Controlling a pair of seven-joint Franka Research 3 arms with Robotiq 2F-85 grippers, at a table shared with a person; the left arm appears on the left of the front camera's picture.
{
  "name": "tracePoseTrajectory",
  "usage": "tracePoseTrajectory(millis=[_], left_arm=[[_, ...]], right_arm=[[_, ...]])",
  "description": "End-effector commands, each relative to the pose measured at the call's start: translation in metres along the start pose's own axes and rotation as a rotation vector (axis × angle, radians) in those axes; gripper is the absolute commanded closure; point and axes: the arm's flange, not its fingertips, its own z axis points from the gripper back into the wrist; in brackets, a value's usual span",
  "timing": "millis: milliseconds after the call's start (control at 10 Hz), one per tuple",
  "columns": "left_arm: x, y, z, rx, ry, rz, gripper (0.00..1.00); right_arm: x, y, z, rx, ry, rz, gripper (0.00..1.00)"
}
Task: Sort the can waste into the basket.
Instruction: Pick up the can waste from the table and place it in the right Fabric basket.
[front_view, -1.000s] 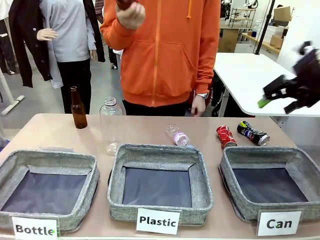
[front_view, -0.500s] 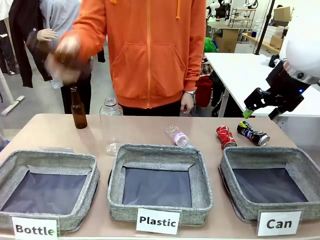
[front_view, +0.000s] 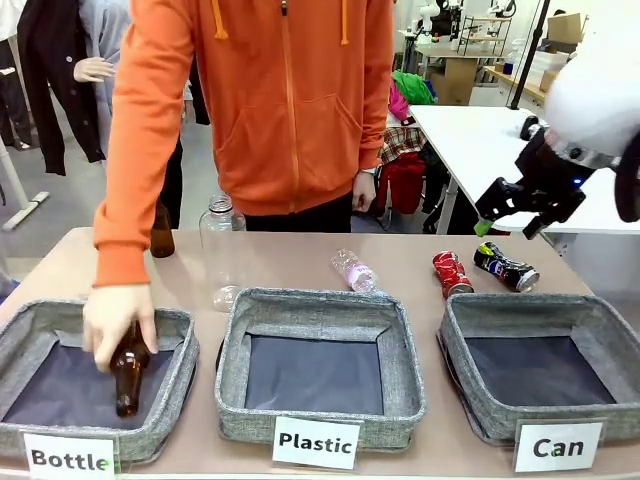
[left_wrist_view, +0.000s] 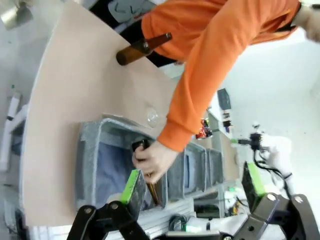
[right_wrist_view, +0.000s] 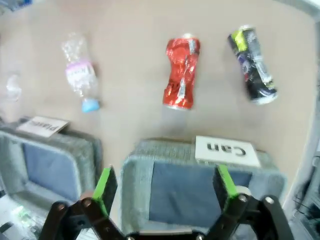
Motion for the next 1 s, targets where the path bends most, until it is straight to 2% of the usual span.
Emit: tracePoseTrajectory(millis=[0,200,300,600,800,900], left_arm=[[0.010,-0.027,0.095,0.016,0.030,-0.139,0.00],[0.001,-0.026,0.138,0.055,0.045,-0.203,0.00],[-0.003,-0.024,0.137,0.030,0.048,-0.187,0.00],[-0.023,-0.024,0.085,0.017,0.180,-0.171,0.00],[-0.046,-0.029,0.017,-0.016,0.332,-0.136,0.00],[-0.062,-0.027,-0.022,0.004,0.414,-0.140,0.00]], right_arm=[[0.056,0.010,-0.029,-0.056,0.086,0.007,0.00],[0.082,0.007,-0.064,-0.083,0.109,-0.025,0.00],[0.094,0.006,-0.080,-0.099,0.129,-0.044,0.00],[0.109,0.002,-0.116,-0.135,0.175,-0.070,0.00],[0.120,-0.005,-0.141,-0.167,0.175,-0.116,0.00],[0.121,-0.009,-0.153,-0.164,0.199,-0.127,0.00]])
